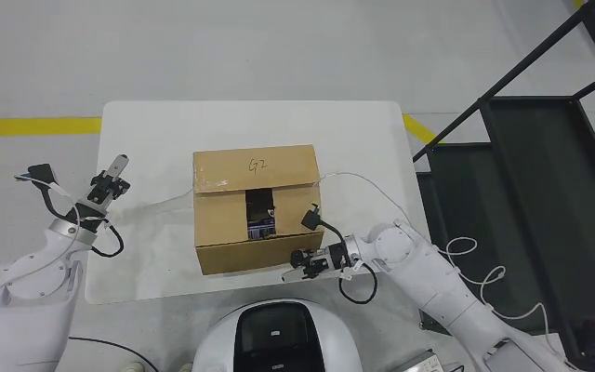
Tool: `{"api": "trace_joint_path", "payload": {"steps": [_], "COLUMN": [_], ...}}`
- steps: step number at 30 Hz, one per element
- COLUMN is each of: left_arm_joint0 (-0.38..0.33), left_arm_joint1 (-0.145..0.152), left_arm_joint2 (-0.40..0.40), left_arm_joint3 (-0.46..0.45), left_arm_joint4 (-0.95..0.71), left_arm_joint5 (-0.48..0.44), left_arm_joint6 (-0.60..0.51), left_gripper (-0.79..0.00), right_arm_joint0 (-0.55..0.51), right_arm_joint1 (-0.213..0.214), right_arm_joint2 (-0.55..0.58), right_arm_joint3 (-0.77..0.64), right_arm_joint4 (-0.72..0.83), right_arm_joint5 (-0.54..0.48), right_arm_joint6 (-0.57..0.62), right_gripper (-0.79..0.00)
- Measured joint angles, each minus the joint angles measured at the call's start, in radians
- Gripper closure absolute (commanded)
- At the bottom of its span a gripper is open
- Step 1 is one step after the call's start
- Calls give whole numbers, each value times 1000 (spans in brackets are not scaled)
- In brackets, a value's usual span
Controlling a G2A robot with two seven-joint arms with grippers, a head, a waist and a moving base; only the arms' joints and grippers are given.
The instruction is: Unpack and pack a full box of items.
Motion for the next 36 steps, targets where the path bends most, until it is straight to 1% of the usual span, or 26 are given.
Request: {"api": "trace_joint_path", "payload": {"steps": [4, 7, 9, 12, 16, 20, 21, 25, 31, 36], "left_arm_joint0": [0, 0, 0, 0, 0, 0, 0, 0, 0, 0], "left_arm_joint1": [0, 0, 0, 0, 0, 0, 0, 0, 0, 0], "left_arm_joint2": [0, 0, 0, 0, 0, 0, 0, 0, 0, 0], "left_arm_joint3": [0, 0, 0, 0, 0, 0, 0, 0, 0, 0], "left_arm_joint4": [0, 0, 0, 0, 0, 0, 0, 0, 0, 0], "left_arm_joint5": [0, 0, 0, 0, 0, 0, 0, 0, 0, 0], "left_arm_joint6": [0, 0, 0, 0, 0, 0, 0, 0, 0, 0], "left_gripper": [-785, -785, -785, -785, -785, -785, -785, -785, -785, -785], "right_arm_joint0": [-2, -4, -8, -13, -8, 36, 49, 109, 201, 261], "right_arm_joint1": [0, 5, 13, 30, 47, 48, 46, 34, 9, -10], "right_arm_joint2": [-7, -3, 14, 65, 140, 171, 169, 150, 101, 79], "right_arm_joint3": [0, -16, -41, -79, -88, -21, -6, 65, 195, 302], "right_arm_joint4": [14, 90, 169, 265, 373, 429, 439, 476, 479, 496], "right_arm_joint5": [-14, -28, -23, 21, 123, 246, 259, 271, 294, 283], "right_arm_joint6": [2, 60, 121, 188, 210, 178, 178, 173, 122, 85], "right_gripper": [-785, -785, -785, -785, -785, -785, -785, -785, -785, -785]}}
